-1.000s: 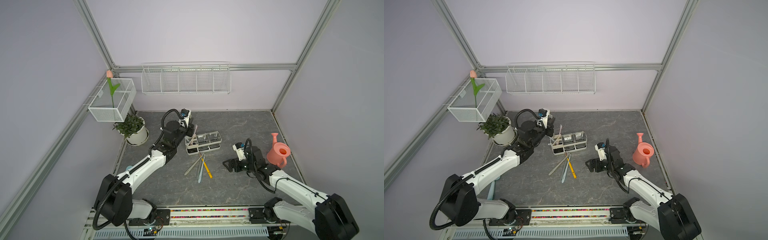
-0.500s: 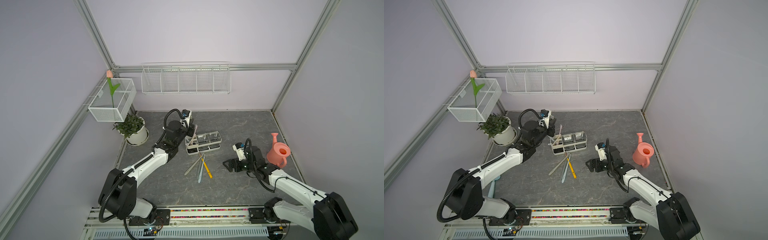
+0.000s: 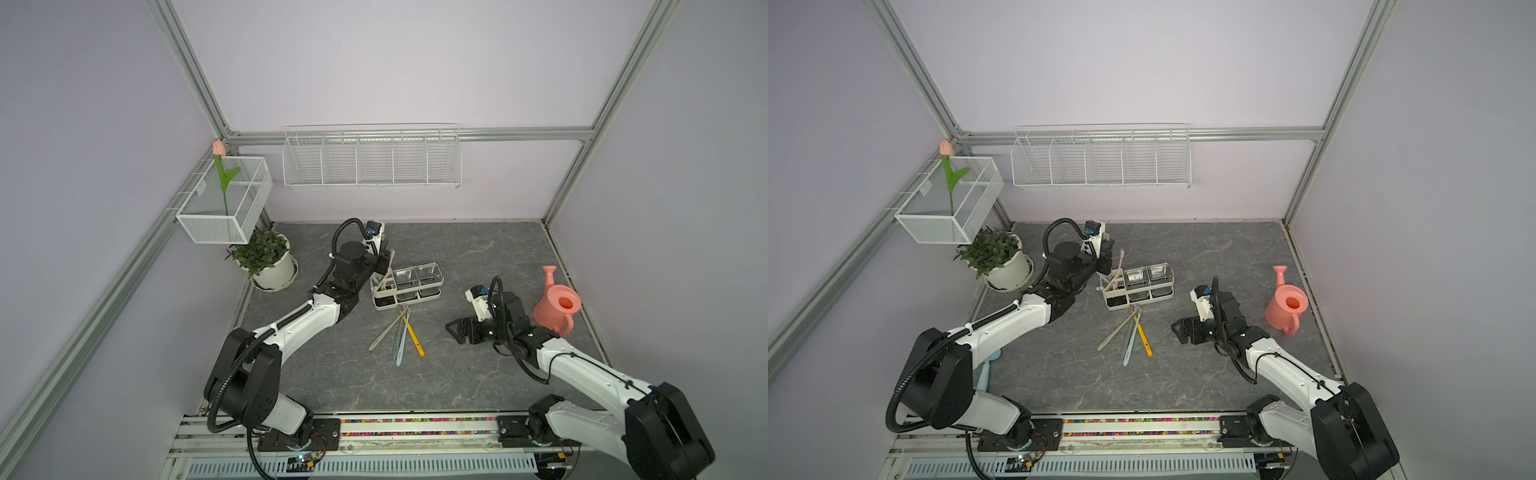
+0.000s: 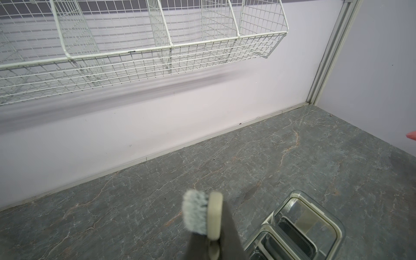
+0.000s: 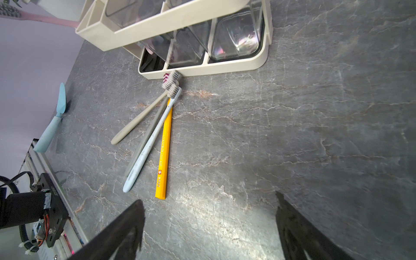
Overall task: Place the toothbrush into the toothbrush holder
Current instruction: Place the toothbrush in the toothbrush holder.
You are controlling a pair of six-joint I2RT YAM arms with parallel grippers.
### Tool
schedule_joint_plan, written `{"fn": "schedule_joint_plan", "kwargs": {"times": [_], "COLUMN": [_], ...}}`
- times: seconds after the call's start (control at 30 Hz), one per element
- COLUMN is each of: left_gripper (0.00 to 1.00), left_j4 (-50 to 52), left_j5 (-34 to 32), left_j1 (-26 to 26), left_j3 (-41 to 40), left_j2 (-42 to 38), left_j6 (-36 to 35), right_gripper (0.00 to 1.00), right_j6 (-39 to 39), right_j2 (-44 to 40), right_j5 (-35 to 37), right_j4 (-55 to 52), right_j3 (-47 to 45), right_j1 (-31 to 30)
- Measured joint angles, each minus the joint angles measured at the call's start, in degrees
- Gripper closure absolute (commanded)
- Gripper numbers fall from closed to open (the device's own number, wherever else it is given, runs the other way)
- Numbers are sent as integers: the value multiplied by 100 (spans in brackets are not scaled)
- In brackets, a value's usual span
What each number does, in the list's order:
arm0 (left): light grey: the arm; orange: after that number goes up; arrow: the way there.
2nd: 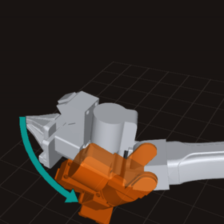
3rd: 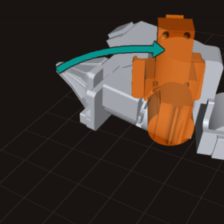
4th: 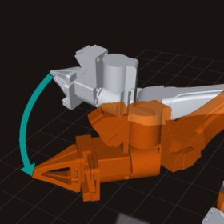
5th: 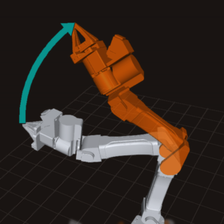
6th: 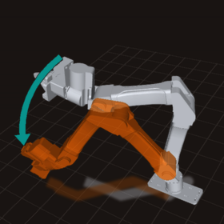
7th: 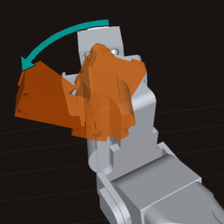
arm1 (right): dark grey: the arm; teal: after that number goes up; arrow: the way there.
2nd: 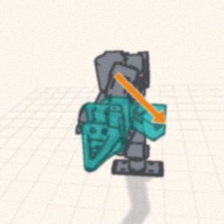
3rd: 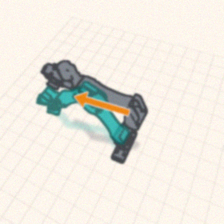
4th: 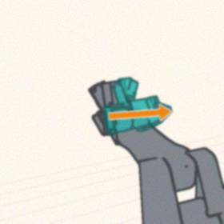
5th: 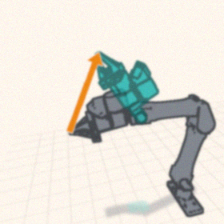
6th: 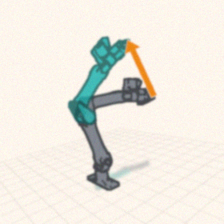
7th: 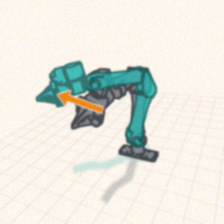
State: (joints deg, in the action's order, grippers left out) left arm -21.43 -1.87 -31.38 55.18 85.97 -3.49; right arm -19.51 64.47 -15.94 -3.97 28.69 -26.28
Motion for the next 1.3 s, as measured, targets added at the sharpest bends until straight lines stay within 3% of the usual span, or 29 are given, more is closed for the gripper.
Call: {"fn": "schedule_joint_plan", "kwargs": {"times": [1.3], "left_gripper": [100], "left_j4": [-278], "left_j5": [243], "left_j1": [63], "left_j3": [-118], "left_j2": [468], "left_j6": [129], "right_gripper": [8], "right_j6": [-2], "right_j2": [4], "right_j5": [-44], "right_j4": [-2], "right_j3": [0], "right_j1": [107]}}
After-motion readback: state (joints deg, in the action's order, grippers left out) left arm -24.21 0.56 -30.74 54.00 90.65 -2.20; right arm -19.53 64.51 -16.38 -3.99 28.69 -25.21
